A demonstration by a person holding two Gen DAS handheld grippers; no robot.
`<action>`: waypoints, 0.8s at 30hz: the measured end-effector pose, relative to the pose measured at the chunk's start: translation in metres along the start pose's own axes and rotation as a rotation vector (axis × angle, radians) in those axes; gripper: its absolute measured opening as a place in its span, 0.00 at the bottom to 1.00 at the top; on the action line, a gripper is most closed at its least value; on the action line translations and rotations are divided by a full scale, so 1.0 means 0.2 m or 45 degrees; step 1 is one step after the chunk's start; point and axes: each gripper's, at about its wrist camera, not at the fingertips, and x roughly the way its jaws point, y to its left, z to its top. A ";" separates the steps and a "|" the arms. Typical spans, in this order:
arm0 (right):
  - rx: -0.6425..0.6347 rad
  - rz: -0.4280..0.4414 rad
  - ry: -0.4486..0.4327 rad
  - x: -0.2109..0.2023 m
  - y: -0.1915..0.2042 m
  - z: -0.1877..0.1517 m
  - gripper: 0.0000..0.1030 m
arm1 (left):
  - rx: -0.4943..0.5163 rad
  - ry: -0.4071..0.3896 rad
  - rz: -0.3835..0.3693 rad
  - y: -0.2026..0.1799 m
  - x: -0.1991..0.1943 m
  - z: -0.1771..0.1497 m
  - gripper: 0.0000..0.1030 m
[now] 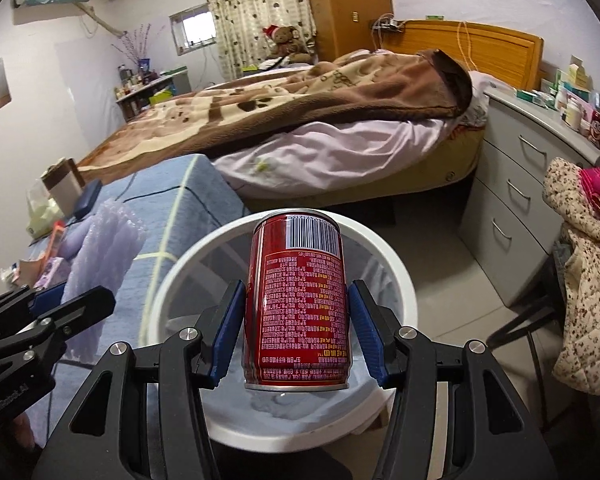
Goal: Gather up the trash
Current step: 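Open the left gripper over the bin while the right gripper drops the can in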
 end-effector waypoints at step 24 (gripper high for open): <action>0.000 -0.052 0.013 0.02 0.02 0.01 0.66 | -0.066 0.009 -0.023 0.10 0.00 -0.01 0.51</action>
